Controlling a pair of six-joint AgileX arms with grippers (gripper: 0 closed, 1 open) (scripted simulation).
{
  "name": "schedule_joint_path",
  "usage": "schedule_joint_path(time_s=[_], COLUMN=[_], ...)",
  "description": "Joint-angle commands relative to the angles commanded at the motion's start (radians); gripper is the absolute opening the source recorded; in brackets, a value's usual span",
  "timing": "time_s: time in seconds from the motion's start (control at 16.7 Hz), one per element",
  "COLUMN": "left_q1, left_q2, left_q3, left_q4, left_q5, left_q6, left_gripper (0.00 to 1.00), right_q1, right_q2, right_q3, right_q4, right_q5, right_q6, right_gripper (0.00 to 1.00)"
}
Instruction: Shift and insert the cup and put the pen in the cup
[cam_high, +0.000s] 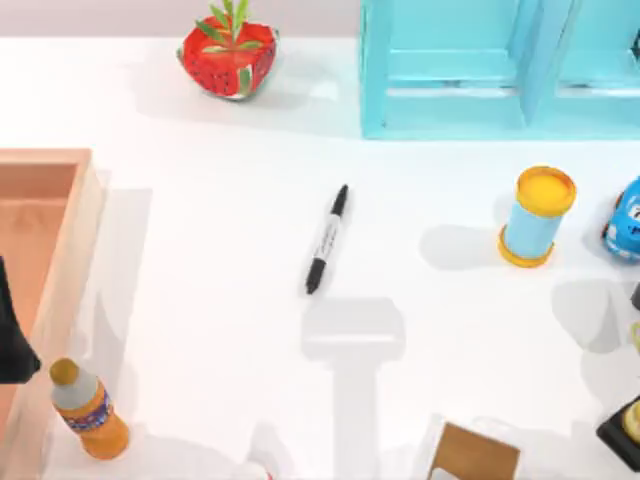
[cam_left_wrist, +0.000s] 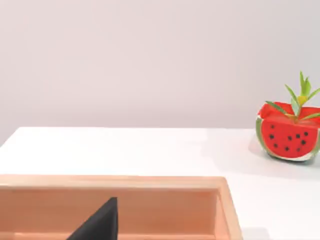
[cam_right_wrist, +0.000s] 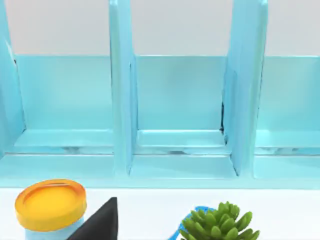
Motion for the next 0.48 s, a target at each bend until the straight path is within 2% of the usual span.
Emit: schedule_joint_path(time_s=[0.24, 0.48], left_q1=[0.005, 0.033], left_q2=[0.032, 0.222], left_q3=[0.031, 0.211], left_q4=[-0.030, -0.192], left_q5=[0.000, -0.001], left_q6=[0.006, 0.036], left_gripper=[1.00, 1.00], right_q1=[0.000, 0.000], right_q2=[0.000, 0.000], right_q3=[0.000, 0.000], right_q4=[0.000, 0.000], right_q5=[0.000, 0.000], right_q6=[0.000, 0.000], right_gripper=[1.00, 1.00])
